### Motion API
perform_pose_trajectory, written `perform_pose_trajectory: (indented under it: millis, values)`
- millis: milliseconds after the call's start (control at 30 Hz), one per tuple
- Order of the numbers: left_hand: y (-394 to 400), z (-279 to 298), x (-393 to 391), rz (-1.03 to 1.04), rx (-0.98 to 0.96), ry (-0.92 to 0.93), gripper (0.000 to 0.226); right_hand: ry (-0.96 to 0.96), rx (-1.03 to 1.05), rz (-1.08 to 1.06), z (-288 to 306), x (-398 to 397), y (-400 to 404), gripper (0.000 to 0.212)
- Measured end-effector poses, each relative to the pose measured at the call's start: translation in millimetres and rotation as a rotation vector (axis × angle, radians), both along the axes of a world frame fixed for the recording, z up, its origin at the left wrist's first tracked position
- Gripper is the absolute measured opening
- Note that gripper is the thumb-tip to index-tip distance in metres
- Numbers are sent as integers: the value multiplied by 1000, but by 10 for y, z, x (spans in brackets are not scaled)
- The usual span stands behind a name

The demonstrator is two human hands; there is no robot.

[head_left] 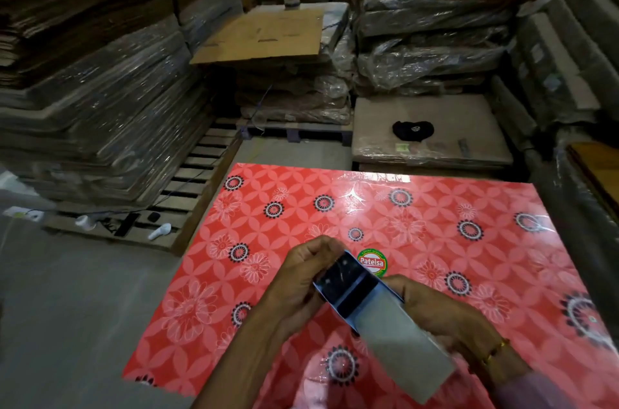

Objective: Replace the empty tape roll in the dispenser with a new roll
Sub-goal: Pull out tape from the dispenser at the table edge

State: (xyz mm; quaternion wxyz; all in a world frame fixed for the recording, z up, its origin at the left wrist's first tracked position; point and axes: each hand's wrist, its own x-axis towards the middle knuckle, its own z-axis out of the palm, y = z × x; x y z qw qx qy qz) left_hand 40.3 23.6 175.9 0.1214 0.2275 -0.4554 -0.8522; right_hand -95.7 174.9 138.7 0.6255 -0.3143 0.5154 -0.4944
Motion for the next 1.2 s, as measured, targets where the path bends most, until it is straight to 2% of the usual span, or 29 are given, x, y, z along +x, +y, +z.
perform_pose_trajectory:
  millis: [200,267,333,367,400,467,533,600,667,767,867,967,1033,1100,1200]
  values:
    - [-334,58,-134,-148,-569,-9,7,120,17,-132,55,57,37,50]
    - [-460,48,-211,-213,-796,-4,16,183,44,-160,82,76,38,52]
    - [-544,44,-294,-271,-1016,9,8,212,34,-218,104,104,40,37]
    - [-577,58,-335,-274,-1128,17,8,215,20,-252,94,124,49,22]
    - [-626,76,-381,-257,-1231,27,15,216,14,-308,113,160,52,22]
    - [-779,142,-462,-174,-1325,22,21,256,34,-397,197,244,81,41]
    - [-948,171,-503,-88,-1288,-29,19,405,31,-434,282,325,92,42]
    - [-1023,122,-467,-90,-1125,-117,25,571,51,-498,270,405,121,48]
    - [-940,-8,-360,-206,-872,-192,30,723,94,-561,164,488,156,58]
    - [-685,-220,-210,-363,-548,-290,26,919,183,-570,-133,625,216,62]
    - [-510,-369,-193,-414,-331,-355,25,975,302,-599,-294,793,226,70]
    - [-407,-492,-201,-490,-325,-375,28,1043,442,-599,-437,929,213,82]
    - [-363,-581,-208,-514,-390,-378,27,1111,486,-612,-533,997,196,72]
    - [-337,-675,-226,-505,-503,-393,24,1196,501,-636,-611,1064,192,69]
    - [-321,-817,-280,-491,-803,-379,26,1291,560,-617,-707,1162,205,77]
